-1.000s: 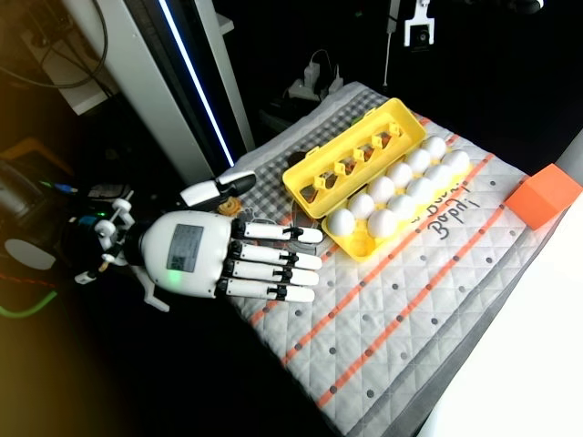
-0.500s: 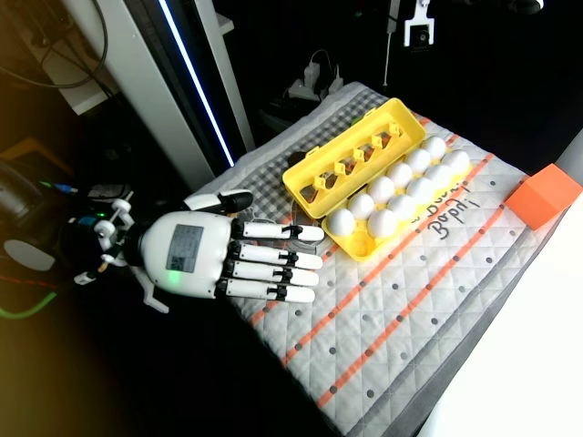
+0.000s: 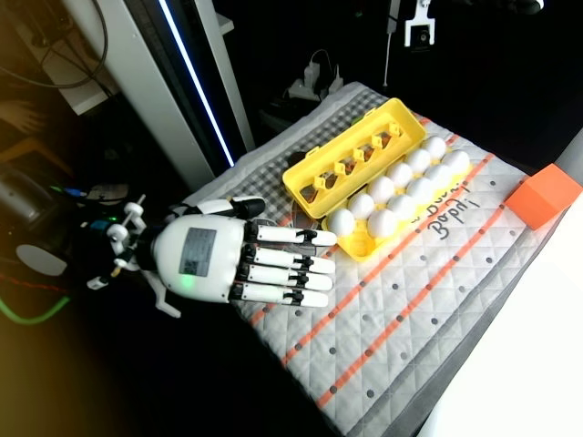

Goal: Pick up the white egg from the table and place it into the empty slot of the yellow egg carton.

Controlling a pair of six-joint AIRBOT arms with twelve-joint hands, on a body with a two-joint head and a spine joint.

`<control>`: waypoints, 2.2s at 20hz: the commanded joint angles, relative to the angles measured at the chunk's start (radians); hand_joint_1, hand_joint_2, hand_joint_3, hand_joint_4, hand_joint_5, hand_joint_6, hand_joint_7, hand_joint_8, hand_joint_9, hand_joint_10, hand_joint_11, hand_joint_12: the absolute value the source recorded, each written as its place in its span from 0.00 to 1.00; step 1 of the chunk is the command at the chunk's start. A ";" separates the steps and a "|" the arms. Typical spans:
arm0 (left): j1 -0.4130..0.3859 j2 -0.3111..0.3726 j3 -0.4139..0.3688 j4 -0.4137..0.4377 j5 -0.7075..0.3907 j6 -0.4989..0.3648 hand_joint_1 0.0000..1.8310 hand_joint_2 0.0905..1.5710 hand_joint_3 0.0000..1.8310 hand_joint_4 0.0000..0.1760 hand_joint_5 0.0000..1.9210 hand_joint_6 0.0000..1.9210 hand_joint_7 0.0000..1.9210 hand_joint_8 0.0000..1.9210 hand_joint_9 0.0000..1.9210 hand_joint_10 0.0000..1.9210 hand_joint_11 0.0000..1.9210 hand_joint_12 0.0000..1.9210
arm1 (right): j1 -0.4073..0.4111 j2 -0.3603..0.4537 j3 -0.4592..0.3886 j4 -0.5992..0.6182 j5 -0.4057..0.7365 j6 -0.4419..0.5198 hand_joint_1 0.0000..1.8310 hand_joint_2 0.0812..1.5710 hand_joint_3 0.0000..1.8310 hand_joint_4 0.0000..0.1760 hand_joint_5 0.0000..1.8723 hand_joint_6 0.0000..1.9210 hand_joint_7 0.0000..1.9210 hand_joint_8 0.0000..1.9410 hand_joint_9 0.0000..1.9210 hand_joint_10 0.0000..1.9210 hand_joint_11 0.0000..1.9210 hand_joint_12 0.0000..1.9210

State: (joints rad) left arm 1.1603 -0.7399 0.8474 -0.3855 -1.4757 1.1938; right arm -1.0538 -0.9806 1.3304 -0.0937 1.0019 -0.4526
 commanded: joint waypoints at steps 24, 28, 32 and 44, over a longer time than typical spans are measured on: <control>-0.010 -0.003 0.002 0.003 -0.121 -0.009 0.00 0.54 0.00 0.30 0.00 0.00 0.00 0.00 0.00 0.00 0.00 0.00 | 0.072 -0.122 0.137 -0.024 -0.076 0.045 0.41 0.52 0.00 0.14 0.26 0.00 0.30 0.00 0.22 0.00 0.12 0.08; -0.007 -0.003 0.002 0.003 -0.121 -0.010 0.00 0.53 0.00 0.30 0.00 0.00 0.00 0.00 0.00 0.00 0.00 0.00 | 0.073 -0.122 0.134 -0.029 -0.076 0.054 0.43 0.53 0.00 0.24 0.33 0.00 0.32 0.00 0.24 0.00 0.14 0.07; -0.004 -0.003 0.002 0.002 -0.122 -0.011 0.00 0.54 0.00 0.34 0.00 0.00 0.00 0.00 0.00 0.00 0.00 0.00 | 0.077 -0.117 0.118 -0.046 -0.069 0.056 0.45 0.53 0.00 0.05 0.35 0.01 0.38 0.01 0.29 0.01 0.18 0.07; -0.003 -0.002 0.003 0.002 -0.124 -0.015 0.00 0.54 0.00 0.30 0.00 0.00 0.00 0.00 0.00 0.00 0.00 0.00 | 0.085 -0.079 0.085 -0.049 -0.041 0.042 0.49 0.57 0.00 0.00 0.40 0.00 0.39 0.00 0.32 0.01 0.19 0.06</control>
State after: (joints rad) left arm 1.1637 -0.7414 0.8474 -0.3889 -1.4746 1.1866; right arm -0.9829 -1.0649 1.4147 -0.1768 0.8478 -0.4141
